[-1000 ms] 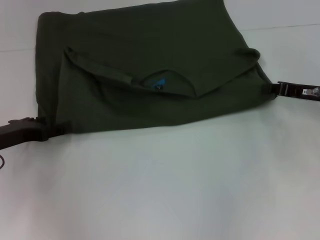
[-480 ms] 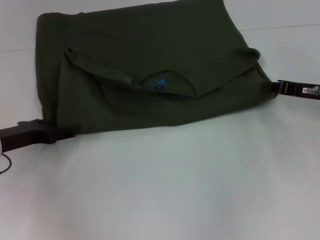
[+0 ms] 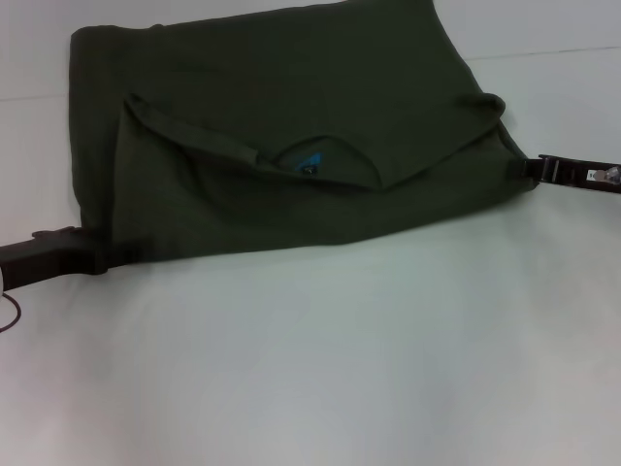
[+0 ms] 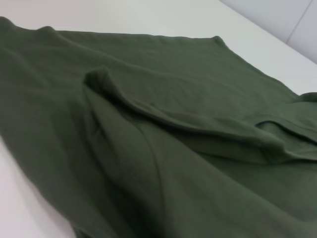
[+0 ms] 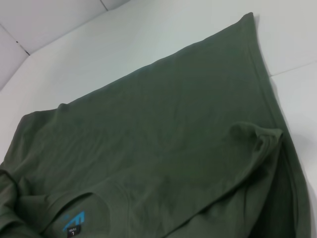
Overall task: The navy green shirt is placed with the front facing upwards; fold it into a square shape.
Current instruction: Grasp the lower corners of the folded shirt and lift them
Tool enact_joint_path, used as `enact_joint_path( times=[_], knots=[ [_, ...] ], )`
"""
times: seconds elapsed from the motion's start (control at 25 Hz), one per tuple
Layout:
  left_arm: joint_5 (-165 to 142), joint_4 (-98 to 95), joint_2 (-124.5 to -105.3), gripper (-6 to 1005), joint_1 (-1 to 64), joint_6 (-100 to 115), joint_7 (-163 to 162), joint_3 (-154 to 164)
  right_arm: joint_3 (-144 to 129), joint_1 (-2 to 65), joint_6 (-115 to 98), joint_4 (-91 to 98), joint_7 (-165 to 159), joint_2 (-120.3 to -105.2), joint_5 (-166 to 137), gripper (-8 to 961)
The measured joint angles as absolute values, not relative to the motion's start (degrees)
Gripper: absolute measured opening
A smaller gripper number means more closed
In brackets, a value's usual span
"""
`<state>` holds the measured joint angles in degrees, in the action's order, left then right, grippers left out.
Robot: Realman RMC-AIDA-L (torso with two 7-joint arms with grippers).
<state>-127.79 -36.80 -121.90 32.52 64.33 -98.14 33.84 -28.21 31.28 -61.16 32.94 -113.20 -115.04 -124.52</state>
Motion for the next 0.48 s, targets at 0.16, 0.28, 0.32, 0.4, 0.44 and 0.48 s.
enact_joint_path(
  times=[0.16,0.28,0.32,0.4,0.44,0.48],
  knots=[
    [-127.79,-36.79,-121.93,856,32.69,63.05,-98.15,33.84,-28.21,31.27,-61.17,32.89,-113.20,-115.04,-124.44,32],
    [-127.79,-36.78,-121.87,846,32.85,63.15,-98.16,33.90,-28.21,31.20,-61.17,32.88,-113.21,-115.04,-124.43,32],
    [-127.81,-36.76,-121.87,843,32.89,63.31,-98.16,33.91,-28.21,31.20,-61.17,32.88,-113.22,-115.04,-124.44,32],
    [-128.20,-36.63,-121.87,837,32.98,63.58,-98.18,33.92,-28.21,31.20,-61.17,32.88,-113.22,-115.04,-124.43,32],
    [-128.49,-36.52,-121.87,833,33.05,63.62,-98.20,33.95,-28.21,31.20,-61.17,32.88,-113.22,-115.04,-124.44,32],
    [-128.77,-36.36,-121.87,830,33.10,63.64,-98.22,34.03,-28.21,31.22,-61.17,32.88,-113.22,-115.04,-124.43,32]
  ],
)
